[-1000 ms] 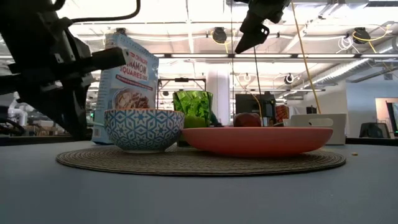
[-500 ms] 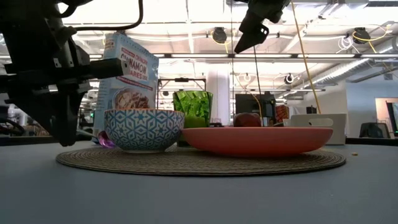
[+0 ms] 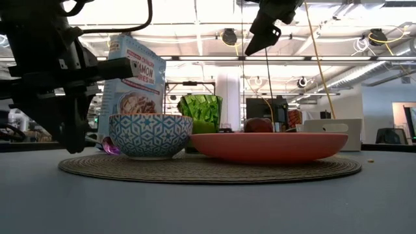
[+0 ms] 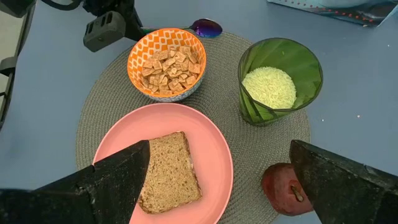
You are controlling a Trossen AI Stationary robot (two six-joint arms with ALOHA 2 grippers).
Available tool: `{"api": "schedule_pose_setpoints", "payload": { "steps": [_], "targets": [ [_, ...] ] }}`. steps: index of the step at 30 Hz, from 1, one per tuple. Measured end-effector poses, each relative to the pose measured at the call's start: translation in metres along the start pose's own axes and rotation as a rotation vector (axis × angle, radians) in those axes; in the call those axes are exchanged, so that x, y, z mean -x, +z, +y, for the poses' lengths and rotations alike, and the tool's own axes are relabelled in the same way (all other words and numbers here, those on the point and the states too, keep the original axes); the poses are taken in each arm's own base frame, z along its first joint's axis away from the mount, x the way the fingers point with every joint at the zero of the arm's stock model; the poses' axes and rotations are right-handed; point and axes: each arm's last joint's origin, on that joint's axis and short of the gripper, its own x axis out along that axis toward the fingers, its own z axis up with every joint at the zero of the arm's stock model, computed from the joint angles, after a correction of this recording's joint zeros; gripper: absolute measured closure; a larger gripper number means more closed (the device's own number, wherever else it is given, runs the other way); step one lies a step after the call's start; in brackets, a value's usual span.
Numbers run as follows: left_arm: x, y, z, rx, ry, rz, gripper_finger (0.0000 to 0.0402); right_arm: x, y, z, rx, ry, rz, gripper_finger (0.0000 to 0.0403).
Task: Arrange a breakfast setting
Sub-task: Put the blue spoon on the gray table mat to the left side of the orange bowl, then return to Home Position
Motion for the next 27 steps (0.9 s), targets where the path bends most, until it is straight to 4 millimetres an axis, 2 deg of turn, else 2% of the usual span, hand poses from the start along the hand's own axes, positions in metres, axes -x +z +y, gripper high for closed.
{"api": "schedule_pose_setpoints", "payload": {
  "steps": [8, 18, 27],
  "targets": [
    [-0.0016, 0.0035, -0.0033, -0.038, -0.002, 0.002, 0.0367, -0.0001, 0.0, 0.0, 0.0, 0.0, 0.0, 0.0023],
    [-0.0016, 0.0028, -0.0029, -0.096, 0.013, 0.026, 0.0302, 0.0, 0.0, 0.0001, 0.0, 0.0, 0.0, 0.0023],
    [-0.0011, 0.0014, -0.002, -0.218, 0.038, 0.082, 0.0298, 0.0, 0.0, 0.0, 0.0, 0.0, 0.0, 0.0023]
  ]
}}
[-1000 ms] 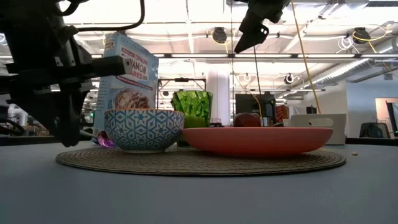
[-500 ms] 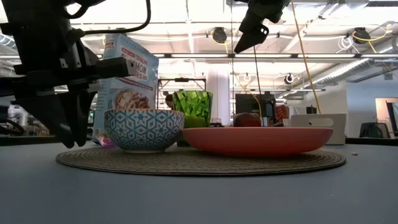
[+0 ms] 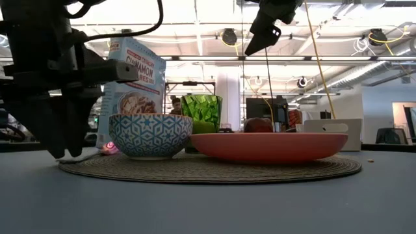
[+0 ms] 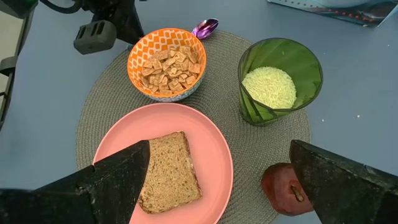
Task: Arrange a breakfast setting
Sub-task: Return to Home Position
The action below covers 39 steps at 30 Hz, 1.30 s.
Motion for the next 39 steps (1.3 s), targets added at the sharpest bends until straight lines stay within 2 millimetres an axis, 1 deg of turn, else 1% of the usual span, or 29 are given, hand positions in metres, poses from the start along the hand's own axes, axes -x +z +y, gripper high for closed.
{"api": "schedule_pose_setpoints", "payload": {
  "steps": [4, 7, 10, 13, 15, 17, 21, 25, 29, 32, 37, 39],
  "targets": [
    [0.006, 0.003, 0.002, -0.04, 0.016, 0.043, 0.0298, 0.0, 0.0, 0.0, 0.0, 0.0, 0.0, 0.0023],
    [0.016, 0.007, 0.007, -0.068, 0.044, 0.075, 0.0298, 0.0, 0.0, 0.0, 0.0, 0.0, 0.0, 0.0023],
    [0.031, 0.012, 0.013, -0.087, 0.034, 0.086, 0.0298, 0.0, 0.0, 0.0, 0.0, 0.0, 0.001, 0.0023],
    [0.05, 0.02, 0.019, -0.124, -0.005, 0.1, 0.0298, 0.0, 0.0, 0.0, 0.0, 0.0, 0.001, 0.0023],
    [0.064, 0.026, 0.024, -0.183, -0.039, 0.109, 0.0298, 0.002, 0.0, 0.0, 0.003, 0.001, 0.001, 0.0023],
    [0.078, 0.031, 0.029, -0.256, -0.098, 0.12, 0.0298, 0.008, -0.002, 0.0, 0.014, 0.001, 0.0, 0.0023],
    [0.108, 0.044, 0.041, -0.346, -0.223, 0.115, 0.0298, 0.032, -0.005, 0.001, 0.028, 0.003, -0.043, 0.0023],
    [0.137, 0.063, 0.058, -0.383, -0.367, 0.006, 0.0298, 0.065, -0.01, 0.003, 0.033, 0.011, -0.126, 0.0023],
    [0.166, 0.084, 0.08, -0.493, -0.506, -0.168, 0.0298, 0.097, -0.019, 0.003, 0.037, 0.017, -0.206, 0.0023],
    [0.184, 0.099, 0.099, -0.596, -0.572, -0.317, 0.0298, 0.118, -0.026, 0.004, 0.04, 0.023, -0.267, 0.0023],
    [0.207, 0.123, 0.131, -0.759, -0.613, -0.575, 0.0298, 0.147, -0.035, 0.005, 0.046, 0.032, -0.379, 0.0023],
    [0.214, 0.132, 0.145, -0.794, -0.61, -0.671, 0.0298, 0.156, -0.037, 0.005, 0.046, 0.037, -0.43, 0.0023]
  ]
}}
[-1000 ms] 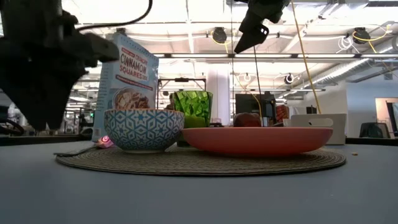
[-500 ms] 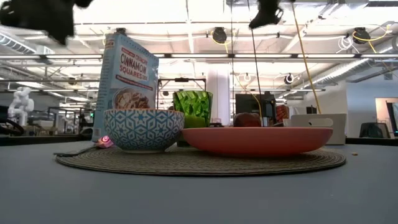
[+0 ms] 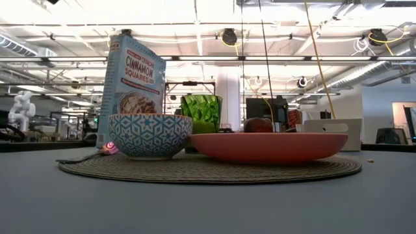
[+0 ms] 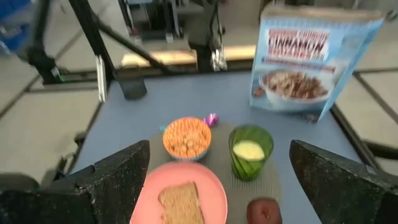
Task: Arrange a breakfast setting
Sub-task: Return to Home Position
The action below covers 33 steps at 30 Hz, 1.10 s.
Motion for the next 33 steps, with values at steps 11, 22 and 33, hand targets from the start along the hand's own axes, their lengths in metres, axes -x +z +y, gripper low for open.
{"api": "schedule_pose_setpoints", "payload": {
  "steps": [11, 22, 33],
  "targets": [
    [0.041, -0.001, 0.054, -0.088, 0.017, -0.193, 0.0298, 0.04, -0.002, 0.002, 0.086, 0.004, -0.128, 0.0024],
    [0.02, -0.049, 0.068, -0.044, 0.021, -0.272, 0.0298, 0.06, -0.006, 0.003, 0.224, -0.013, -0.179, 0.0115],
    [-0.003, -0.083, 0.067, -0.046, -0.026, -0.423, 0.0298, 0.034, -0.051, -0.005, 0.24, -0.042, -0.135, 0.0245]
  ]
}}
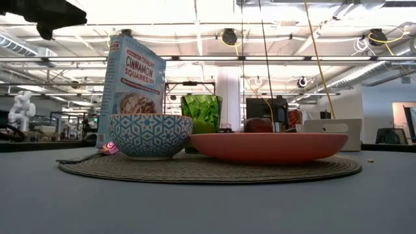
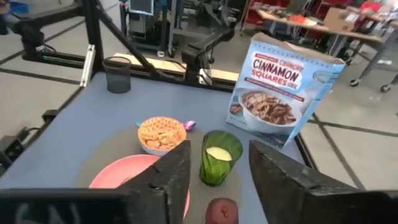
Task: Arrange a breakfast setting
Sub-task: Return to Home Position
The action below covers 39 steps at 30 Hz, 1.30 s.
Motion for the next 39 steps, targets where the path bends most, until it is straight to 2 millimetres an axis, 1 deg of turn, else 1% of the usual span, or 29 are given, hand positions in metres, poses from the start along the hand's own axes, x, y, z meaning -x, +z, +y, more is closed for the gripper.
{"api": "schedule_pose_setpoints", "payload": {
  "steps": [5, 9, 14, 18, 22, 29, 34, 39],
  "targets": [
    [-0.009, -0.021, -0.008, -0.061, -0.017, -0.117, 0.0298, -0.005, -0.021, 0.0, 0.001, -0.042, -0.066, 0.0274],
    [-0.015, -0.037, -0.016, -0.093, -0.082, -0.245, 0.0298, -0.006, -0.033, -0.001, -0.004, -0.066, -0.092, 0.0291],
    [-0.018, -0.05, -0.017, -0.128, -0.072, -0.42, 0.0298, -0.008, -0.038, -0.002, -0.008, -0.082, -0.116, 0.0315],
    [-0.021, -0.063, -0.013, -0.179, -0.012, -0.503, 0.0298, -0.01, -0.039, -0.002, 0.014, -0.029, -0.135, 0.0335],
    [-0.023, -0.062, -0.01, -0.246, 0.059, -0.508, 0.0298, -0.011, -0.039, -0.005, 0.021, -0.041, -0.158, 0.0357],
    [-0.019, -0.054, -0.002, -0.332, 0.209, -0.538, 0.0298, -0.014, -0.04, -0.008, 0.021, -0.044, -0.145, 0.0398],
    [-0.014, -0.051, 0.004, -0.366, 0.311, -0.529, 0.0298, -0.018, -0.04, -0.012, 0.026, -0.044, -0.139, 0.04],
    [-0.011, -0.052, 0.008, -0.359, 0.396, -0.442, 0.0299, -0.024, -0.04, -0.015, 0.044, -0.024, -0.126, 0.0401]
  ]
}}
